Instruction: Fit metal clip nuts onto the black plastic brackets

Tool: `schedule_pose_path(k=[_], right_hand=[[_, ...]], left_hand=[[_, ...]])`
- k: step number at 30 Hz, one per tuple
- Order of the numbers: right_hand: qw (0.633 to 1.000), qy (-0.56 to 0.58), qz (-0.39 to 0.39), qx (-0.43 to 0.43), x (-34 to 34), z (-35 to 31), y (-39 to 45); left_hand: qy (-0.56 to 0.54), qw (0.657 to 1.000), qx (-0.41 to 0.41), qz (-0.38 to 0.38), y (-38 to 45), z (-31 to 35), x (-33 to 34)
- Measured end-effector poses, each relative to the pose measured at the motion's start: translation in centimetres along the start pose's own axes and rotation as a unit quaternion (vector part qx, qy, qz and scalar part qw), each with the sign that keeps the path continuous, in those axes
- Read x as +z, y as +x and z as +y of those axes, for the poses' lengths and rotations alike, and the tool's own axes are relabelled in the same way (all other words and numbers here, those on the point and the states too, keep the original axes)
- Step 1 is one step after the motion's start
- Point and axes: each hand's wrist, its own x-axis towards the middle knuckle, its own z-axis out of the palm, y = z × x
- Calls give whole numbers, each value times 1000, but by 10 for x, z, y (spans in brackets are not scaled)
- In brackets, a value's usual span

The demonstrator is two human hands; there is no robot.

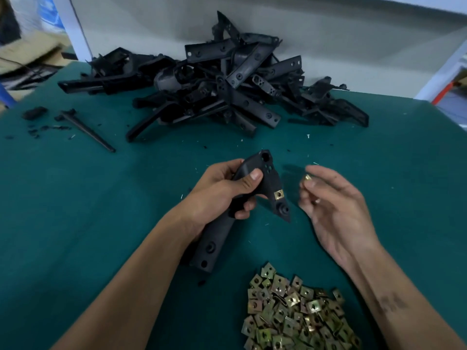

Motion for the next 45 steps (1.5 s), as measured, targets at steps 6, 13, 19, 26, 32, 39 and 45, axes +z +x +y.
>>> schedule_pose_path(k=[6, 13, 19, 26, 32, 39, 45], right_hand=[[997, 62, -33, 20, 32, 16, 17], [995, 62, -73, 32, 27, 16, 21], [998, 49, -31, 17, 27, 20, 22], [997, 39, -69, -5, 25, 20, 16], [995, 43, -90, -1, 23, 18, 12], [966, 64, -241, 62, 13, 13, 12], [981, -13, -188, 47, 23, 8, 11]], left_hand=[[2, 1000, -7, 15, 1, -1, 6], [28, 999, -10, 30, 3, -4, 4], [44, 998, -7, 41, 5, -4, 5], [58, 997, 7, 45, 4, -4, 4], [45, 997, 26, 54, 5, -5, 4], [35, 997, 26, 63, 4, -6, -2], [-79, 968, 103, 213, 8, 1, 12]])
